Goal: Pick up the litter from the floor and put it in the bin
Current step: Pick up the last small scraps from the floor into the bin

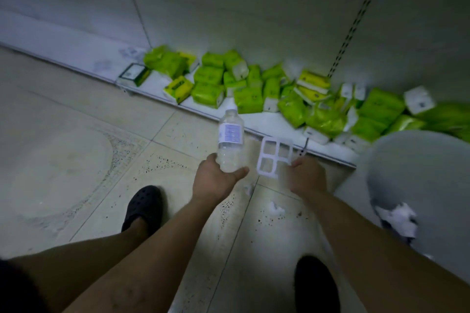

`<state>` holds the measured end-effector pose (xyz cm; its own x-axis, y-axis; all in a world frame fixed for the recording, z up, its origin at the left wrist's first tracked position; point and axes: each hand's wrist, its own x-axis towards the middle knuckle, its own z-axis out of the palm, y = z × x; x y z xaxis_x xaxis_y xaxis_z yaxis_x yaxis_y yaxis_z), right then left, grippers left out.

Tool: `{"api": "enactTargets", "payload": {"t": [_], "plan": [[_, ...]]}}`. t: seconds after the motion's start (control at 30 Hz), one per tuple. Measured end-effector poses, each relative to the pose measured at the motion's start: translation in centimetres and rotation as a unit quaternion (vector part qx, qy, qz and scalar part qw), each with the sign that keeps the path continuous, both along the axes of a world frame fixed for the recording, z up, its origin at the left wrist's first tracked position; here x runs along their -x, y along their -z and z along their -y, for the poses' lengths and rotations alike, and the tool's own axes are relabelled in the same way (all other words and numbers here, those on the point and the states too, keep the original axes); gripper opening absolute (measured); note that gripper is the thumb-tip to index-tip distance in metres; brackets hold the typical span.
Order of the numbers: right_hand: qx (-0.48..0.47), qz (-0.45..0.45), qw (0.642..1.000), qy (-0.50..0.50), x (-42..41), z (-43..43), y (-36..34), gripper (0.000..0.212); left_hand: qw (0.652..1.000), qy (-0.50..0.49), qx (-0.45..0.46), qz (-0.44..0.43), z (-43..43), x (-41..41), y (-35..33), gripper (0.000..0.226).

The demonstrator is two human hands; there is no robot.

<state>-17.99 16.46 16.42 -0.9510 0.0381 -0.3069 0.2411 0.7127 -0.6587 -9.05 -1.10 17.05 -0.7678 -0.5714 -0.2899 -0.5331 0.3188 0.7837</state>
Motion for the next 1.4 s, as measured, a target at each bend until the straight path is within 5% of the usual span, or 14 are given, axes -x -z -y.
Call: {"api": "enactTargets", "payload": {"t": [0.17,0.3,0.53,0.73,0.93,1.4], "plan": [[-0.024,-0.098,0.995,-0.001,-1.4,-7.7,-9.0,0.016,0.996,0.049,0.045,-0.057,-5.7,-1.3,-7.1,0.084],[-0.048,-0.093,0.994,0.027,-2.8,-15.1,-13.1,0.016,0.989,0.096,0.059,-0.101,-11.0,-1.5,-10.3,0.064],[-0.018,-0.066,0.983,0.173,-6.1,-25.4,-13.0,0.022,0.974,0.222,0.031,-0.04,-22.0,-0.2,-11.5,0.047],[0.049,-0.05,0.967,0.243,-6.9,-30.1,-11.9,0.026,0.969,0.241,0.041,-0.031,-26.8,1.0,-10.7,0.07],[0.019,-0.04,0.983,0.176,-7.2,-29.8,-11.5,0.046,0.955,0.276,0.111,0.003,-28.1,1.2,-10.7,0.086],[0.04,-0.071,0.996,-0.029,-8.4,-15.9,-13.1,0.042,0.936,0.284,0.206,0.022,-15.0,-3.5,-11.8,0.057]]}}
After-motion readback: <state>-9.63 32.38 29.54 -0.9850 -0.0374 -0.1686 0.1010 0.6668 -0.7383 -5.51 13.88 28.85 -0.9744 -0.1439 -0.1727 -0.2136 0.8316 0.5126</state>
